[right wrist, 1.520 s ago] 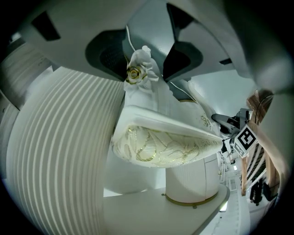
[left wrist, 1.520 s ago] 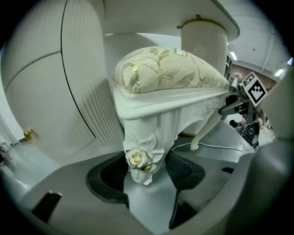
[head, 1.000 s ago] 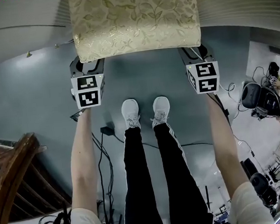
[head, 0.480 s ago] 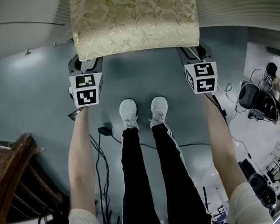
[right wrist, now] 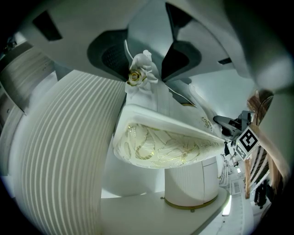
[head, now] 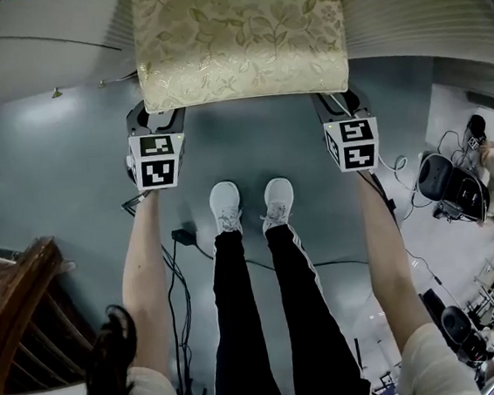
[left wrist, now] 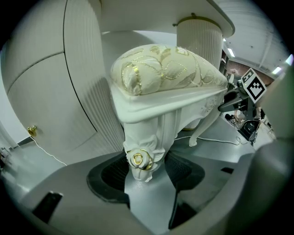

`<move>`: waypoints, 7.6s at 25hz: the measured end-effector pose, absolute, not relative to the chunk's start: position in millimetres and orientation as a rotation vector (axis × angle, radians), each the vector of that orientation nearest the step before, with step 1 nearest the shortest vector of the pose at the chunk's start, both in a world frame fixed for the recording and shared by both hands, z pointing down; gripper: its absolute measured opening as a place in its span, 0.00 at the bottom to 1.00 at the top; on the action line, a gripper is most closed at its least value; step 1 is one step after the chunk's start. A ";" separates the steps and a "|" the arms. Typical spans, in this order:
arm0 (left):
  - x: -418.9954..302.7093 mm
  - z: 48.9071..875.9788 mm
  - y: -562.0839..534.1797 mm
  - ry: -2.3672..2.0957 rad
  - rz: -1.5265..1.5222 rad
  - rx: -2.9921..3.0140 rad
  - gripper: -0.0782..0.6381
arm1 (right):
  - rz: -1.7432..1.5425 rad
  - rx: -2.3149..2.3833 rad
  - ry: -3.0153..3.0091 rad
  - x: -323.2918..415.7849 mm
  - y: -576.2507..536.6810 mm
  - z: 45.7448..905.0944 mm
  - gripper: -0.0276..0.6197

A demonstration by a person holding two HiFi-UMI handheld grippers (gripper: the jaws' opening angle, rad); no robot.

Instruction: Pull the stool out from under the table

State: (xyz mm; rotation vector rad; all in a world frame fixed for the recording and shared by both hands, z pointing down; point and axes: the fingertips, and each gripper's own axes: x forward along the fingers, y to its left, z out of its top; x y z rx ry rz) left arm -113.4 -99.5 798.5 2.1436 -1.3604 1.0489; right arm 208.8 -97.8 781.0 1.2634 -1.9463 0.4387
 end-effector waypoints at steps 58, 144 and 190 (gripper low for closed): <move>-121.5 788.8 -99.3 -1.154 1.176 2.089 0.47 | 0.581 1.203 -1.851 202.0 -79.7 775.0 0.39; -149.4 447.8 -237.0 -1.430 0.926 1.754 0.51 | 0.857 1.280 -1.768 233.8 -187.5 451.7 0.53; 106.7 -25.7 -240.8 -1.558 -0.086 2.247 0.15 | 0.322 1.748 -2.520 237.7 -223.9 -10.2 0.09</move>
